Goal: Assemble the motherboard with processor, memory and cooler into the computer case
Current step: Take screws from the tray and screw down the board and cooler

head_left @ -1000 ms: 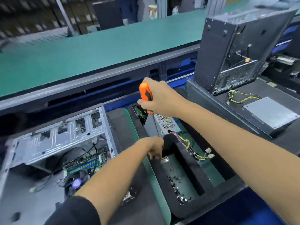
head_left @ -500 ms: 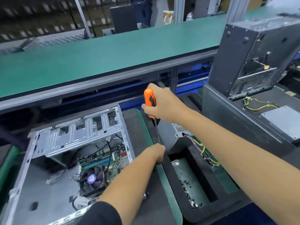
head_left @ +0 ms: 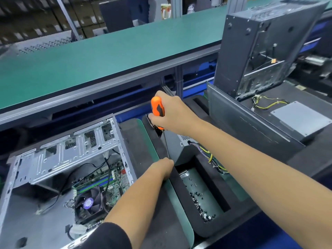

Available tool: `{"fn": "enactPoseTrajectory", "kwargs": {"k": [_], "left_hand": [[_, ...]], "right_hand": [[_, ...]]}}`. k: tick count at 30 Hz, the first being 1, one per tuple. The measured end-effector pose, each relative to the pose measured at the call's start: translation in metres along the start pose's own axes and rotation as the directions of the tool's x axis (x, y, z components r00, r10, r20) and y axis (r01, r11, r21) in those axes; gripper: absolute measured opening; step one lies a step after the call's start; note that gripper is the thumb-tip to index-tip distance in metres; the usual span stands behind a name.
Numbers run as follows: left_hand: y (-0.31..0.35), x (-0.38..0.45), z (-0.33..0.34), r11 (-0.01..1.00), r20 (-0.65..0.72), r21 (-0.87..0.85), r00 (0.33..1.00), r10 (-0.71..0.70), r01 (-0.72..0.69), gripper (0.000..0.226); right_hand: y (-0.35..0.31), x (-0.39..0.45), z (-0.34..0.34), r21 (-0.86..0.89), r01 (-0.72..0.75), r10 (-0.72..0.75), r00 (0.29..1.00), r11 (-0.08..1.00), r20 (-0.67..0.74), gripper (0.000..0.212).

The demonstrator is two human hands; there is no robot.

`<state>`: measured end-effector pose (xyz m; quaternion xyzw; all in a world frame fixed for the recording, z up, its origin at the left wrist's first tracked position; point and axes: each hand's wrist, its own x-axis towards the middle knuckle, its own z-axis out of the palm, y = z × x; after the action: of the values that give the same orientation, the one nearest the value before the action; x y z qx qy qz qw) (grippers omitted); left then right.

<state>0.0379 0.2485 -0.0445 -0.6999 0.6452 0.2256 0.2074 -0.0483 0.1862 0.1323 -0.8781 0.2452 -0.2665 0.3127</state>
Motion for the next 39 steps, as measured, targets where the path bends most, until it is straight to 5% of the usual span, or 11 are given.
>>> {"fn": "enactPoseTrajectory", "kwargs": {"k": [5, 11, 15, 19, 27, 34, 39], "left_hand": [[-0.006, -0.003, -0.012, 0.997, -0.027, -0.075, 0.999, -0.035, 0.033, 0.014], [-0.027, -0.02, -0.047, 0.934, -0.249, -0.351, 0.954, -0.164, 0.069, 0.017], [-0.056, -0.047, -0.064, 0.727, -0.49, -0.681, 0.794, -0.36, -0.09, 0.016], [-0.09, -0.071, -0.062, 0.401, -0.458, -0.88, 0.683, -0.57, -0.255, 0.024], [-0.15, -0.124, -0.019, 0.239, -0.387, -0.918, 0.581, -0.716, -0.317, 0.029], [-0.181, -0.17, 0.024, 0.142, -0.387, -0.909, 0.666, -0.637, -0.393, 0.009], [-0.189, -0.182, 0.055, 0.203, -0.369, -0.929, 0.738, -0.565, -0.309, 0.015]], "right_hand": [[-0.001, 0.004, 0.001, -0.012, 0.006, -0.006, 1.0, 1.0, 0.009, 0.022], [-0.031, 0.031, -0.02, -0.014, 0.039, -0.04, 0.993, 0.999, -0.109, 0.026], [-0.069, 0.056, -0.045, 0.012, 0.116, -0.109, 0.96, 0.993, -0.258, 0.024], [-0.114, 0.075, -0.05, 0.016, 0.195, -0.177, 0.917, 0.981, -0.358, 0.03], [-0.189, 0.088, -0.006, 0.059, 0.298, -0.27, 0.919, 0.953, -0.287, 0.023], [-0.222, 0.091, 0.043, 0.09, 0.307, -0.283, 0.936, 0.947, -0.21, 0.025], [-0.221, 0.09, 0.072, 0.079, 0.267, -0.255, 0.958, 0.96, -0.134, 0.022]]}}
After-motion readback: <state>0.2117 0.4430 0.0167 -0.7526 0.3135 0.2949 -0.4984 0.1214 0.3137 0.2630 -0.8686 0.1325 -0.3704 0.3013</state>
